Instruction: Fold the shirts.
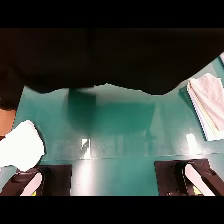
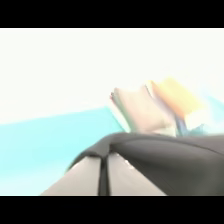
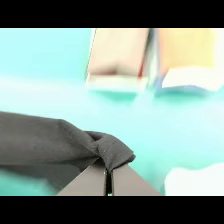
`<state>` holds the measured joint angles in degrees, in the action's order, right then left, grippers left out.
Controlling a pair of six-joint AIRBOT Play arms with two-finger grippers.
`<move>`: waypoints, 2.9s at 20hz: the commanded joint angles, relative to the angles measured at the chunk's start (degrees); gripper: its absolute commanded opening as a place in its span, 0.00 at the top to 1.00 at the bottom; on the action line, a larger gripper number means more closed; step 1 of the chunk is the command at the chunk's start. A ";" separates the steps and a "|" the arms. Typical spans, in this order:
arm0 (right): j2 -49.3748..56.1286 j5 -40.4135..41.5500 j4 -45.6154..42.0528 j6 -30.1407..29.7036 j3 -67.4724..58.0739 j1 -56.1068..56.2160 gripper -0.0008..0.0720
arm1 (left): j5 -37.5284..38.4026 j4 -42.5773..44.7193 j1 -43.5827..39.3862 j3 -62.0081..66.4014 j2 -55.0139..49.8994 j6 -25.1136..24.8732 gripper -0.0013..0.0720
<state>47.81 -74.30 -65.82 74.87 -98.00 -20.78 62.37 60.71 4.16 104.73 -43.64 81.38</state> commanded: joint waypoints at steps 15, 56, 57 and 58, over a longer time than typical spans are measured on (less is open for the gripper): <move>24.37 -8.83 -2.16 5.31 3.78 8.92 0.96 | 6.51 5.95 0.02 -14.91 -25.03 2.54 0.95; 21.81 -6.27 -6.21 1.62 37.48 -1.66 0.42 | 13.70 12.79 5.53 -43.15 -22.99 -2.71 0.40; 19.58 -6.29 -6.21 0.90 41.57 -4.17 0.29 | 13.70 12.57 5.53 -46.53 -19.85 -1.73 0.40; 17.40 -6.36 -6.21 0.68 45.88 -6.88 0.26 | 13.73 12.39 5.53 -49.83 -16.79 -1.33 0.40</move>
<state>71.18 -79.26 -72.23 76.95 -61.76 -21.71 76.09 71.44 9.28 63.16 -69.14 78.63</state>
